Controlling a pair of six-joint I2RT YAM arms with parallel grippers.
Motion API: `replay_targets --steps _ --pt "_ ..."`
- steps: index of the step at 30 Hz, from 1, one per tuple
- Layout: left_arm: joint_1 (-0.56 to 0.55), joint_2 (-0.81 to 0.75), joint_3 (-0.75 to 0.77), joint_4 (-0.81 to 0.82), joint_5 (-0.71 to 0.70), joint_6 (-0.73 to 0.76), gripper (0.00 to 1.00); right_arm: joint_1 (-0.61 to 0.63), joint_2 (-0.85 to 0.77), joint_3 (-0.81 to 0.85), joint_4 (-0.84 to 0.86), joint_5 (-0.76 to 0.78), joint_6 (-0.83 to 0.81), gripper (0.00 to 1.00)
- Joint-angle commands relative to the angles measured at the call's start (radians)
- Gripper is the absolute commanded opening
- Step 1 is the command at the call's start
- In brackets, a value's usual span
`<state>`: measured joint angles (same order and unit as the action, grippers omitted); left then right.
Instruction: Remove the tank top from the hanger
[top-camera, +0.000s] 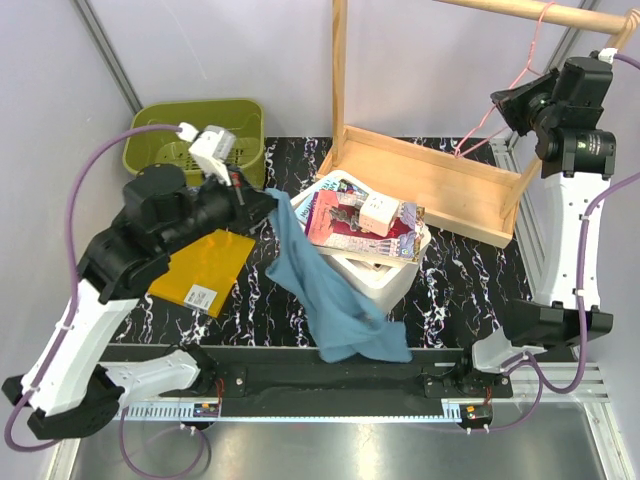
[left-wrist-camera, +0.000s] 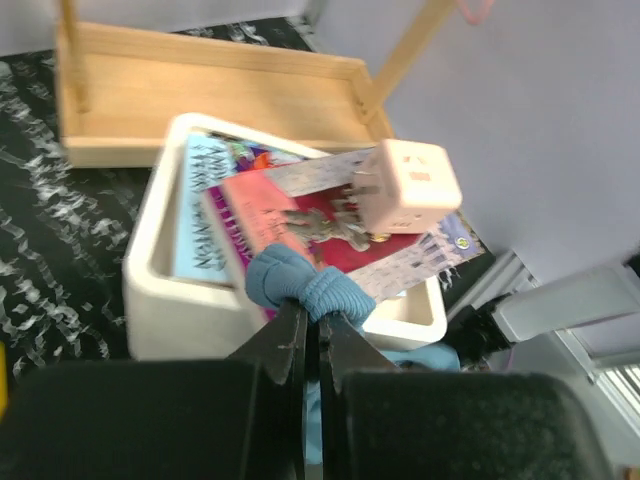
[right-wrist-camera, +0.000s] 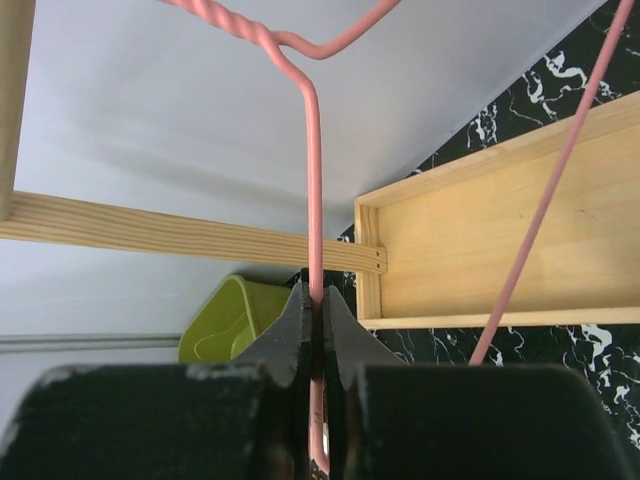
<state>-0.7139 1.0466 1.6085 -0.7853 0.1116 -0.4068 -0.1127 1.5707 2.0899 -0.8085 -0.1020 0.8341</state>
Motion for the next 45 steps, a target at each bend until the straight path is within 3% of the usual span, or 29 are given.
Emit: replay_targets --steps 1,5,10,15,21,22,28,33,36,38,40,41,42,45 --pt "0.05 -0.051 0.014 -0.058 -0.088 -0.026 0.0 0.007 -0.064 -0.076 -0.067 -0.028 -0.029 0.07" --pt "0.076 -0.068 0.076 -0.184 -0.249 -0.006 0.0 0.008 -0.077 -0.093 -0.058 -0.057 -0.02 0.17" --pt "0.091 -0.086 0.031 -0.207 -0.259 -0.026 0.0 0.007 -0.084 -0.1 -0.052 -0.08 -0.02 0.3" --pt "0.093 -0.128 -0.171 -0.128 -0.242 -0.119 0.0 0.007 -0.101 -0.125 -0.05 -0.105 -0.009 0.43" --pt "0.093 -0.249 -0.381 -0.126 -0.328 -0.314 0.0 0.007 -0.129 -0.159 -0.052 -0.134 -0.001 0.56" --pt "0.094 -0.261 -0.424 -0.127 -0.319 -0.348 0.01 0.007 -0.129 -0.165 -0.051 -0.136 -0.001 0.61" --pt "0.096 -0.28 -0.616 -0.105 -0.19 -0.475 0.03 0.008 -0.15 -0.194 -0.05 -0.151 -0.012 0.64" --pt "0.113 -0.238 -0.703 -0.051 -0.08 -0.483 0.06 0.007 -0.159 -0.228 -0.041 -0.162 -0.024 0.64" --pt "0.142 -0.205 -0.772 0.012 0.0 -0.474 0.18 0.008 -0.159 -0.232 -0.041 -0.159 -0.035 0.64" --pt "0.163 -0.174 -0.806 0.026 0.046 -0.483 0.35 0.007 -0.159 -0.232 -0.043 -0.16 -0.035 0.64" --pt "0.174 -0.169 -0.814 0.02 0.072 -0.483 0.58 0.008 -0.159 -0.234 -0.041 -0.165 -0.035 0.64" --pt "0.174 -0.174 -0.812 0.003 0.066 -0.483 0.84 0.007 -0.163 -0.235 -0.041 -0.166 -0.032 0.64" --pt "0.174 -0.183 -0.809 -0.009 0.041 -0.487 0.95 0.008 -0.166 -0.24 -0.043 -0.169 -0.03 0.64" --pt "0.177 -0.207 -0.783 -0.086 -0.028 -0.501 0.99 0.008 -0.169 -0.252 -0.041 -0.176 -0.024 0.64"
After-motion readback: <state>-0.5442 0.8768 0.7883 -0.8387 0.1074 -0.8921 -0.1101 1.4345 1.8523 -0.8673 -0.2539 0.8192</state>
